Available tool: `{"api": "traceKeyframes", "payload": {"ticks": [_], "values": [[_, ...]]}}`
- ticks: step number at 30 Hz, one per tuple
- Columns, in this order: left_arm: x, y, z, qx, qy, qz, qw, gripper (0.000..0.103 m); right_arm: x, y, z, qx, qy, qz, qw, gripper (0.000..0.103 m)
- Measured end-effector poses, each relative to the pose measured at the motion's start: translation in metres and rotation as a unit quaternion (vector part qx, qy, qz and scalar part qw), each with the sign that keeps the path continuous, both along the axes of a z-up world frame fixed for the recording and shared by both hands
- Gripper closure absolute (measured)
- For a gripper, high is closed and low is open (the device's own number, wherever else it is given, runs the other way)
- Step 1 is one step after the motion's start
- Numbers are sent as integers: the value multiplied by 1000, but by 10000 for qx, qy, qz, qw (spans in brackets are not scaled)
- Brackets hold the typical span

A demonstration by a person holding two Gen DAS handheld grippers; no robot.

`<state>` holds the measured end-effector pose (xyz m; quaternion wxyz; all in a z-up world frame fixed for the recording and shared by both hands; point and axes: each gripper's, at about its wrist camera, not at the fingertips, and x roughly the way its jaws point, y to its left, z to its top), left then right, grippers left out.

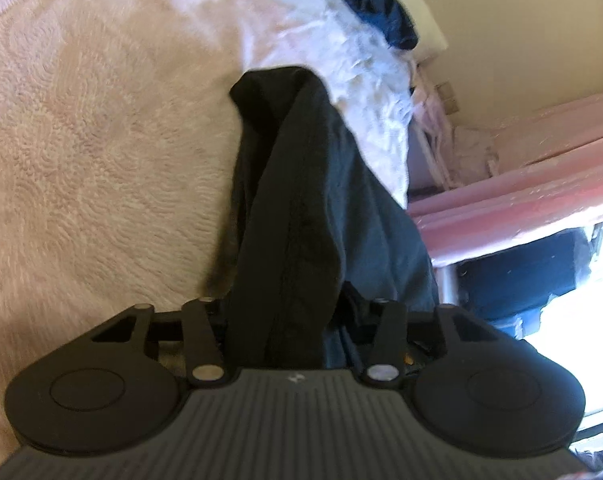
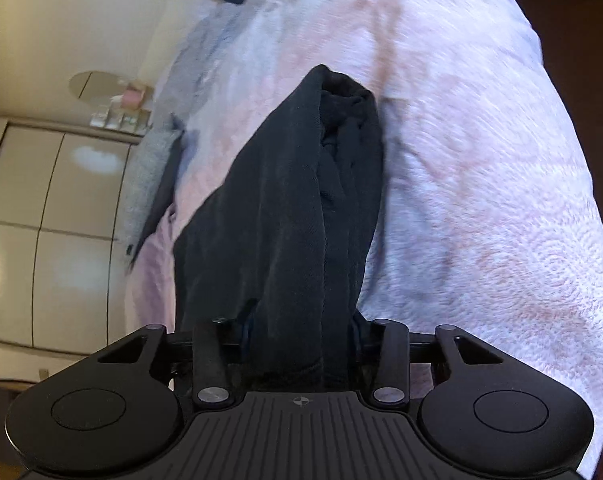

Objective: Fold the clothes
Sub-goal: 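Grasp the folded black trousers with both tools and lift them, then carry the trousers with both tools to the stack of red and blue clothes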

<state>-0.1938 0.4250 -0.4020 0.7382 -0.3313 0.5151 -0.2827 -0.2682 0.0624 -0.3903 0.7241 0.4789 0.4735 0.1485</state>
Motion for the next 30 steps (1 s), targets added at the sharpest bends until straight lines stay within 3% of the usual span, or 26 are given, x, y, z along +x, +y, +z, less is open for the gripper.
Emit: {"api": "traceKeyframes", "payload": {"ticks": [8, 10, 13, 16, 19, 21, 24, 28, 30], "values": [[-96, 11, 45, -203, 3, 1054, 9942, 64, -4, -1, 52, 159, -4, 1177, 9929, 62], [-130, 15, 60, -235, -43, 1563, 9874, 64, -3, 2, 65, 212, -6, 1519, 9882, 62], [-185, 30, 88, -243, -186, 2406, 9701, 64, 5, 33, 87, 401, -136, 2312, 9720, 62], [-250, 53, 123, -153, -454, 3309, 9424, 64, 11, 71, 111, 612, -294, 3113, 9479, 62], [-315, 78, 160, 58, -764, 4089, 9093, 64, 5, 132, 136, 911, -480, 3903, 9149, 62], [-366, 94, 185, 262, -963, 4602, 8822, 64, -9, 180, 153, 1175, -548, 4395, 8889, 62], [-449, 124, 221, 604, -1155, 5354, 8345, 64, -39, 266, 178, 1554, -622, 5135, 8416, 62], [-553, 172, 256, 1020, -1261, 6115, 7744, 64, -105, 385, 204, 1982, -626, 5896, 7805, 63], [-589, 198, 261, 1132, -1207, 6333, 7560, 64, -142, 439, 207, 2091, -497, 6125, 7607, 62]]}}
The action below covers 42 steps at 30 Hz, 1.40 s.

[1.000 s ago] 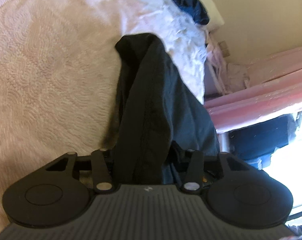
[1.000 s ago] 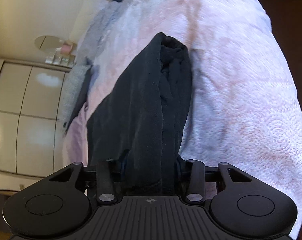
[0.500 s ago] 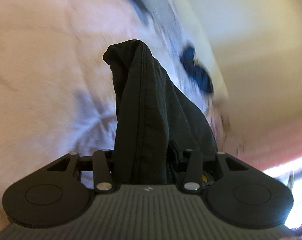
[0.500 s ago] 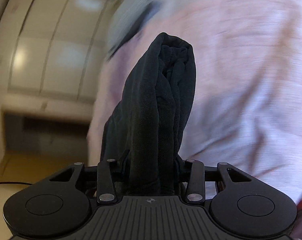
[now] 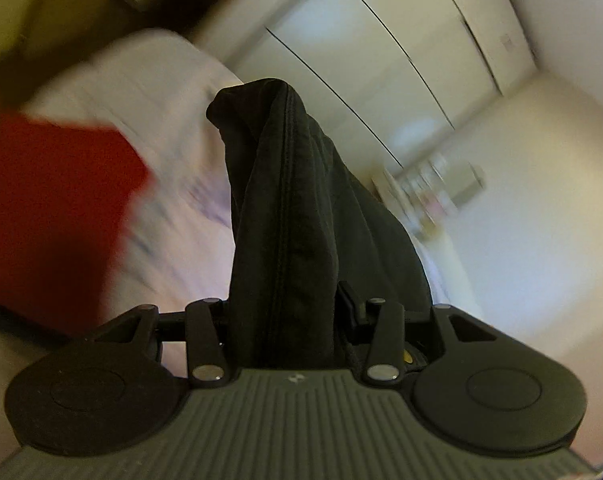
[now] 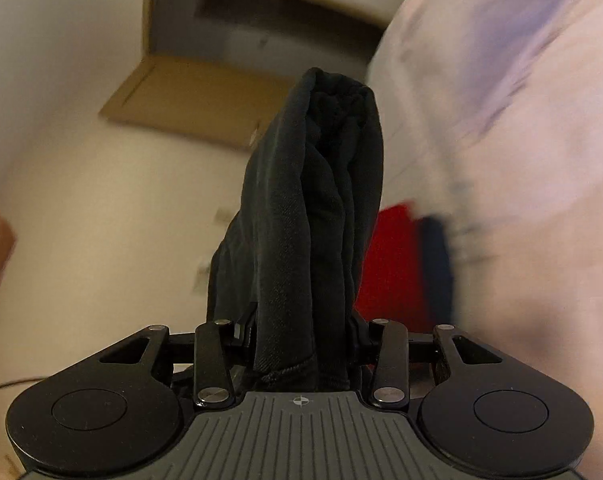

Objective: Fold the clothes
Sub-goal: 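Carry the trousers with both tools to the stack of red and blue clothes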

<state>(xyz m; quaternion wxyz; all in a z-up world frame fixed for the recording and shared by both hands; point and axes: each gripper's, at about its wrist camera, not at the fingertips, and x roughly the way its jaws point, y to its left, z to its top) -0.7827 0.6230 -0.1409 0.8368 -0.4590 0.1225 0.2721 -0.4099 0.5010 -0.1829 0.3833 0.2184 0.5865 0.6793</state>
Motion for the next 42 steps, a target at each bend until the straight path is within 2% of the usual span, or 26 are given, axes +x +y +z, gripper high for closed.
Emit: {"api": "traceKeyframes", "payload": {"ticks": [4, 9, 11, 14, 20, 23, 26, 28, 30, 33, 34, 38, 40, 41, 42], "values": [[-62, 52, 1, 4, 140, 490, 9987, 64, -63, 81, -9, -116, 121, 399, 9991, 62], [-99, 114, -29, -278, 234, 669, 9971, 64, -107, 140, -38, -498, 115, 595, 9969, 62], [-102, 131, -43, -384, 196, 674, 9968, 64, -110, 152, -47, -593, 19, 604, 9964, 62], [-101, 133, -68, -548, 63, 616, 9966, 64, -113, 169, -59, -725, -129, 607, 9954, 62], [-93, 162, -110, -754, -101, 482, 9959, 64, -101, 195, -86, -929, -398, 460, 9938, 62], [-90, 172, -129, -886, 20, 432, 9951, 64, -101, 206, -112, -1162, -555, 403, 9909, 61], [-87, 182, -148, -1015, 160, 377, 9940, 58, -106, 205, -139, -1497, -860, 220, 9847, 54], [-85, 189, -161, -1100, 253, 340, 9930, 57, -105, 201, -145, -1498, -766, 66, 9857, 52], [-83, 196, -173, -1186, 346, 303, 9919, 55, -103, 201, -140, -1496, -863, 64, 9850, 47], [-91, 184, -152, -978, 453, 346, 9936, 56, -101, 205, -121, -1505, -1497, 167, 9771, 44], [-94, 180, -143, -894, 487, 365, 9941, 59, -101, 206, -115, -1486, -1727, 173, 9735, 44], [-107, 160, -108, -557, 624, 439, 9955, 64, -102, 165, -75, -1215, -2569, -231, 9585, 44], [-113, 151, -91, -388, 692, 476, 9957, 81, -107, 142, -61, -994, -2876, -394, 9518, 44], [-116, 146, -82, -304, 726, 495, 9957, 84, -112, 132, -55, -859, -3035, -420, 9480, 45], [-114, 139, -76, -232, 745, 406, 9961, 86, -121, 124, -52, -727, -3223, -353, 9432, 51]]}}
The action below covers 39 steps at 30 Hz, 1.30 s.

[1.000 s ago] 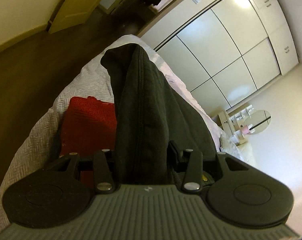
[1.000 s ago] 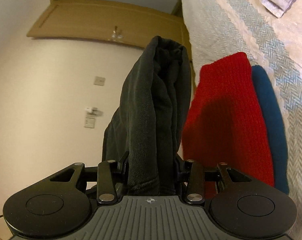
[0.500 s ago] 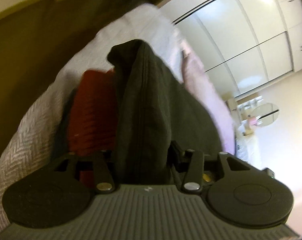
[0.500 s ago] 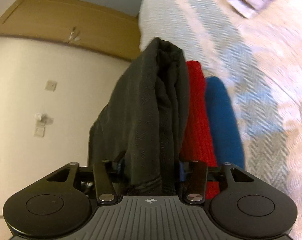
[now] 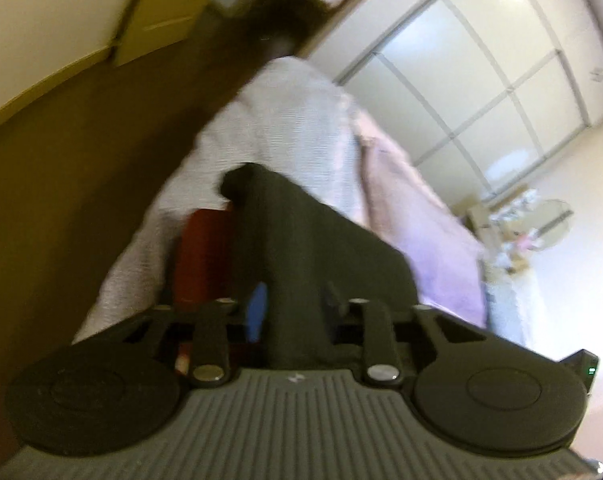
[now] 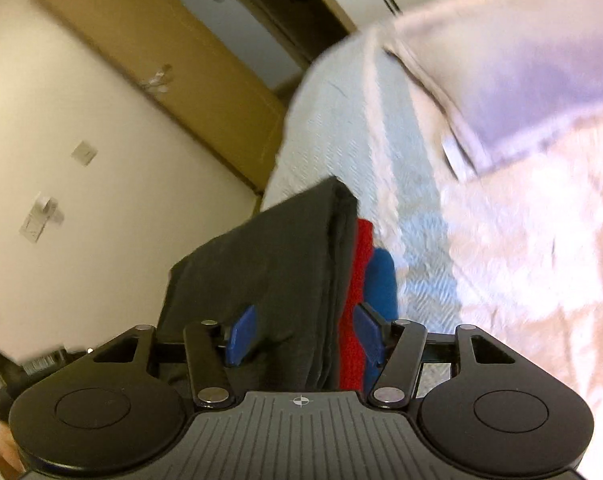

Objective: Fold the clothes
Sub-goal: 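Carry the trousers with both tools to the stack of red and blue clothes, then lower the trousers onto the red and blue stack and open both tools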

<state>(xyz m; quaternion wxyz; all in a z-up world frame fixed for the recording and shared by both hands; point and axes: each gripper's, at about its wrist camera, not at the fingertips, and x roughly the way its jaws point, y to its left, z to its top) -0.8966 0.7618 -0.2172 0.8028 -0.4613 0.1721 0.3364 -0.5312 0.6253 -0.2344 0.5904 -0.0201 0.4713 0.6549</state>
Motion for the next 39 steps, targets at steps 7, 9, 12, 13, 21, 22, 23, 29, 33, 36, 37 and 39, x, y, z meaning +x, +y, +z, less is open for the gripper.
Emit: {"api": "traceKeyframes", "payload": {"ticks": [7, 9, 12, 13, 21, 22, 23, 29, 33, 36, 37, 39], "values": [[39, -15, -42, 133, 978, -359, 9945, 88, -60, -8, -40, -449, -728, 624, 9944, 69], [45, -7, -57, 140, 1244, -191, 9919, 96, -72, -6, -54, -671, -816, 705, 9919, 70], [47, -5, -55, 320, 1448, -210, 9887, 97, -77, 0, -54, -728, -805, 714, 9915, 70], [46, -4, -53, 332, 1436, -236, 9888, 97, -77, -1, -50, -716, -830, 717, 9914, 70], [31, -44, -7, 696, 1322, -516, 9874, 95, -70, -32, 0, -208, -1422, 866, 9858, 70], [31, -49, -6, 677, 1316, -579, 9873, 95, -74, -34, 2, -135, -1540, 971, 9832, 70], [31, -54, -11, 647, 1366, -642, 9864, 95, -80, -33, 0, -115, -1652, 1083, 9802, 70], [46, -47, -32, 519, 1737, -604, 9816, 94, -109, -10, -42, -670, -2246, 1596, 9590, 70], [53, -32, -9, 930, 1809, -572, 9774, 94, -91, -3, -15, -567, -2005, 1325, 9690, 70], [61, -9, -6, 1056, 1778, -481, 9772, 93, -79, 11, -6, -432, -1945, 1090, 9739, 70], [65, -2, -8, 1103, 1810, -459, 9762, 93, -77, 18, -8, -390, -1991, 1033, 9737, 70], [74, 10, -16, 1093, 1888, -457, 9748, 93, -73, 33, -12, -307, -2082, 917, 9733, 70]]}}
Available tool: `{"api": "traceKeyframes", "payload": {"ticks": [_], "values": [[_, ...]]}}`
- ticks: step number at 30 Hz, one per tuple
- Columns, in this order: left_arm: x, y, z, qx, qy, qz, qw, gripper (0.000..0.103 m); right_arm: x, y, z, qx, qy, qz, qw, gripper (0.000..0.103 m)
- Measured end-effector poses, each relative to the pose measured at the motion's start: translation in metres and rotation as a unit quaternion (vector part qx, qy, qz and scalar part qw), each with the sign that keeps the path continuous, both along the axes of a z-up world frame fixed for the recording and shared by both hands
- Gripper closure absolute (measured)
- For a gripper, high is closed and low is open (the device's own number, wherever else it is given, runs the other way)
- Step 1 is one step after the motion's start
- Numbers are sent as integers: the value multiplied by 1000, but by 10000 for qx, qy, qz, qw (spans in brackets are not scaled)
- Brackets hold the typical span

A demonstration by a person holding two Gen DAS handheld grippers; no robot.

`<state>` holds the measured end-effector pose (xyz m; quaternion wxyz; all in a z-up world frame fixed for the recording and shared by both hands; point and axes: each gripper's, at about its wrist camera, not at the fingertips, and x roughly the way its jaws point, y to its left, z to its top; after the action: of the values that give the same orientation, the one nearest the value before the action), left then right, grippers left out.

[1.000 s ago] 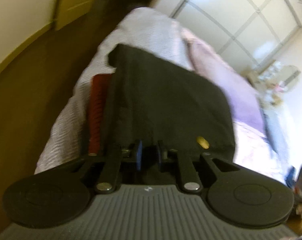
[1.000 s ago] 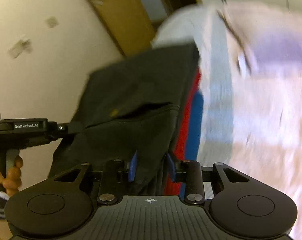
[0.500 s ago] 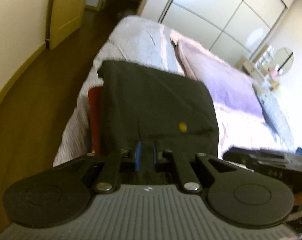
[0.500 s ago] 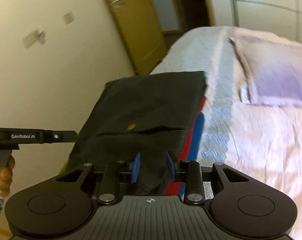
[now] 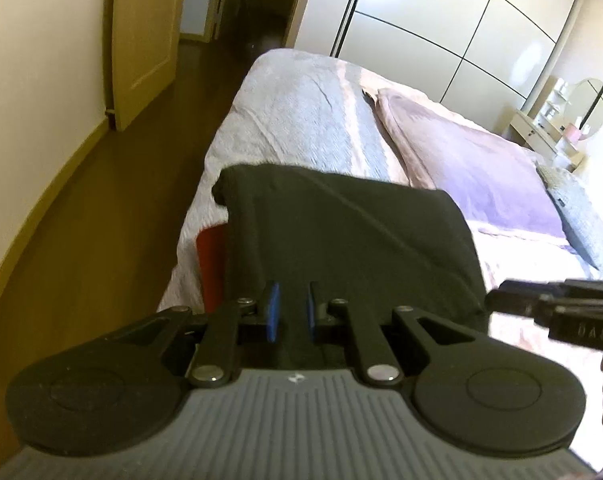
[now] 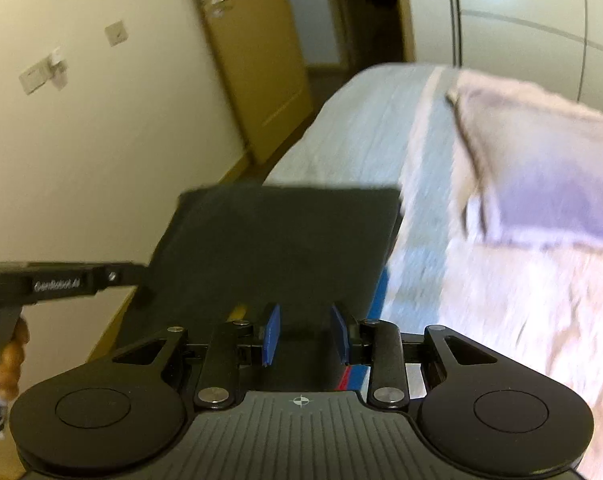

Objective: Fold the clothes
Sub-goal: 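Lower the trousers onto the red and blue stack and open both tools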

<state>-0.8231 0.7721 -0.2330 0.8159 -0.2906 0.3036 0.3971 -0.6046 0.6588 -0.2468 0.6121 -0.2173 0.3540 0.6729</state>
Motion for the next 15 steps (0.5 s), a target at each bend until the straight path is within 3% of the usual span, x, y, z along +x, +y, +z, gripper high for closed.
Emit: {"api": "traceKeyframes", "payload": {"ticks": [5, 11, 15], "values": [[10, 24, -35, -259, 125, 65, 9996, 96, 5, 32, -23, -73, -164, -35, 9998, 70], [11, 40, -11, -103, 27, 120, 9999, 97, 23, 48, -3, 130, 114, -74, 9998, 70], [25, 72, -5, 121, 20, 156, 9998, 95, 42, 87, 3, 463, -98, -303, 9984, 70]]}}
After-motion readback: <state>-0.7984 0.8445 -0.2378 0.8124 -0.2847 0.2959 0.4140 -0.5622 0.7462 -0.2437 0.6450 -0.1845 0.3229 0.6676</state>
